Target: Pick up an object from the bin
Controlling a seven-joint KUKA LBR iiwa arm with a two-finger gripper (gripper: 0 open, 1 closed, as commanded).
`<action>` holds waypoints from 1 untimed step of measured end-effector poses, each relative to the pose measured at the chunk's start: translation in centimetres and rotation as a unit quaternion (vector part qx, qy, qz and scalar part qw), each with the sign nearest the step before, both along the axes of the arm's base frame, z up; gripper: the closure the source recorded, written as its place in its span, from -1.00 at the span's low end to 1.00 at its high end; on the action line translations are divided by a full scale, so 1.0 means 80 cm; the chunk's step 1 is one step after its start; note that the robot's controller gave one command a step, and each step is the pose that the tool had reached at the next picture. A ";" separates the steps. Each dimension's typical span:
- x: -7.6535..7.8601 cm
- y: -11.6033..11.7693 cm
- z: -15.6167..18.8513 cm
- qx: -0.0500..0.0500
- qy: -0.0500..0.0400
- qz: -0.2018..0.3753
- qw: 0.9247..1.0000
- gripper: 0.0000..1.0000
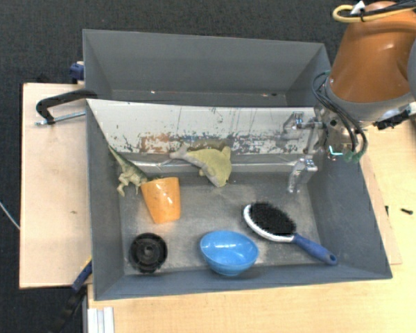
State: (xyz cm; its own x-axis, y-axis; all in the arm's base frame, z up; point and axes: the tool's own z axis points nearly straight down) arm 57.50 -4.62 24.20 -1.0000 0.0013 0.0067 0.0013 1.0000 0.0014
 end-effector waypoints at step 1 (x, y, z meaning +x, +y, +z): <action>0.028 0.096 -0.214 0.000 -0.008 -0.040 0.999 -1.00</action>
Offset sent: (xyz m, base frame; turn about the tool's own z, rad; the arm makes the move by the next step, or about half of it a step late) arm 0.0193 0.0748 -0.1720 0.0816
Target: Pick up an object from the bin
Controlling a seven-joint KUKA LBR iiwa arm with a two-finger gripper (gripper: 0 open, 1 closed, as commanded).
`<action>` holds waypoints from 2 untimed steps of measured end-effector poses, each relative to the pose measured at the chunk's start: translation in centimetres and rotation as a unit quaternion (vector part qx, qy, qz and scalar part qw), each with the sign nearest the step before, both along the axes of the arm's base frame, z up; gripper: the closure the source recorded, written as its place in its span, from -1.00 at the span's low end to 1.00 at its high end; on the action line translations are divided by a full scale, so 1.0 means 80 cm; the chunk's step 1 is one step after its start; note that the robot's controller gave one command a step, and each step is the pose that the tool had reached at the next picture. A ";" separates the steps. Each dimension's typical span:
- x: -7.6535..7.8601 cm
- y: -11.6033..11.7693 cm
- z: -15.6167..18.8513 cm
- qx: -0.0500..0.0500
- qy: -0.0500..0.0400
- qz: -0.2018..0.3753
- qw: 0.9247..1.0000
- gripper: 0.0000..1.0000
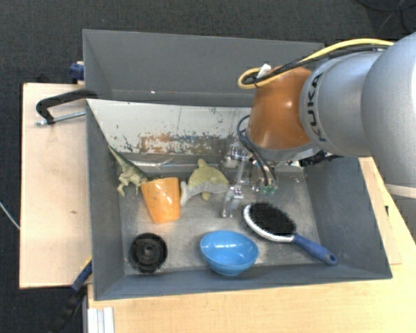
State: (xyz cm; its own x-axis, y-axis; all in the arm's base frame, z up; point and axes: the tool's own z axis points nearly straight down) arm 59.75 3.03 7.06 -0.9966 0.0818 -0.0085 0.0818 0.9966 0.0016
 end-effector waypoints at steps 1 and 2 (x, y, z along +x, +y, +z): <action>-0.025 0.089 0.040 0.003 0.001 -0.009 1.000 -1.00; 0.000 0.063 0.038 0.001 0.001 -0.037 0.999 -1.00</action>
Offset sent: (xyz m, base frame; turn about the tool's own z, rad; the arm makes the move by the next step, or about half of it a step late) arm -0.0207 0.0647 0.0294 0.0258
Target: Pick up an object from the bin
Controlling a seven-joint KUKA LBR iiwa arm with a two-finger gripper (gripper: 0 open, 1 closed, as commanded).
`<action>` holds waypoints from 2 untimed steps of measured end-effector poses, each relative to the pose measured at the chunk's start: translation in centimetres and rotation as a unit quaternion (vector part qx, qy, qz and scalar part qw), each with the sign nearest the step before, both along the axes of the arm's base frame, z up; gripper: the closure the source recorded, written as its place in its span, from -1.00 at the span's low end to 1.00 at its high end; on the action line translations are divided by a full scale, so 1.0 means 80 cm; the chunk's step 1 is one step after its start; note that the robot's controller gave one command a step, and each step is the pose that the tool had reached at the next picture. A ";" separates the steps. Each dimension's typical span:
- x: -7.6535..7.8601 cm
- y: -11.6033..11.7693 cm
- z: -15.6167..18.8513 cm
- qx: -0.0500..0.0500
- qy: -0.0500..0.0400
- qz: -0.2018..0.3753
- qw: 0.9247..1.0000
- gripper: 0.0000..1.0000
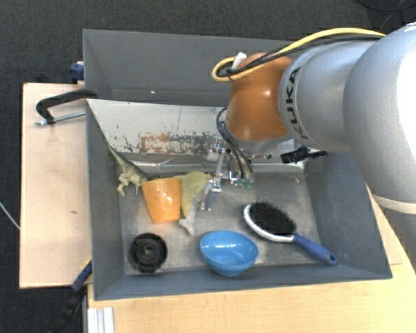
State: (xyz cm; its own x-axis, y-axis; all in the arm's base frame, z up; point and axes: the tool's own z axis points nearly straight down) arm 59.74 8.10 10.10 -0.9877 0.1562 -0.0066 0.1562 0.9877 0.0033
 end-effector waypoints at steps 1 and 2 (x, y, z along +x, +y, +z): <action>0.003 0.035 -0.034 0.000 0.002 -0.139 0.990 -1.00; 0.005 0.035 -0.031 -0.001 0.002 -0.137 0.991 -1.00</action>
Offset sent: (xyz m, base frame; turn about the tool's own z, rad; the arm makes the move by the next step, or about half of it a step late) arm 0.0007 0.0280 -0.0310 0.2798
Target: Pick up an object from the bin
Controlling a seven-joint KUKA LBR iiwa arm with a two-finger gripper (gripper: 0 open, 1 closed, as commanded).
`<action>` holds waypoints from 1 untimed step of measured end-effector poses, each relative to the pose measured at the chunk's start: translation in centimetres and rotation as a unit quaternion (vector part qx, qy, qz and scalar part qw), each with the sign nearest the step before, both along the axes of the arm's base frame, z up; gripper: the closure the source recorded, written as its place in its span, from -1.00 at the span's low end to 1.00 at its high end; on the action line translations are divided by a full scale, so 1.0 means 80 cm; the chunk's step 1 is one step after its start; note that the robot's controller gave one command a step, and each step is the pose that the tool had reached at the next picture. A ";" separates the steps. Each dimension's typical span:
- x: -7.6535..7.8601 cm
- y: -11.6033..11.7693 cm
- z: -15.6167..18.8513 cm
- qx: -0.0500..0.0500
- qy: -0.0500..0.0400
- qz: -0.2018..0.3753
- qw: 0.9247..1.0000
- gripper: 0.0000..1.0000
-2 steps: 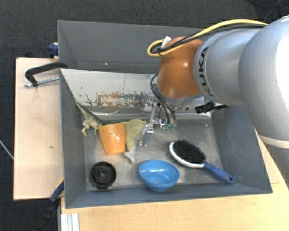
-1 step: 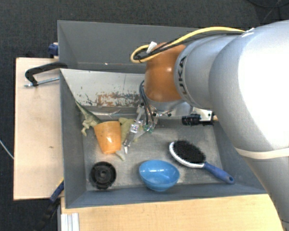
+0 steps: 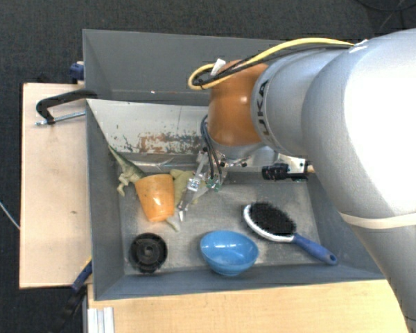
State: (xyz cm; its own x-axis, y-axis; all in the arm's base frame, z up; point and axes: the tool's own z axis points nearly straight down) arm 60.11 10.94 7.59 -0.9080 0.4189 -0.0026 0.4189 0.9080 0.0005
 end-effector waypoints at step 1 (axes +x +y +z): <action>0.001 0.001 0.002 0.001 -0.002 0.000 1.000 1.00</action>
Offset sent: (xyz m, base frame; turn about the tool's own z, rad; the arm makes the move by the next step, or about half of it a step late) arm 0.0000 0.0000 0.0000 0.0000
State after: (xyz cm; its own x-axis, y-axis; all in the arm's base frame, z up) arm 60.23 11.01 7.73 -0.9078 0.4193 -0.0049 0.4193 0.9078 0.0031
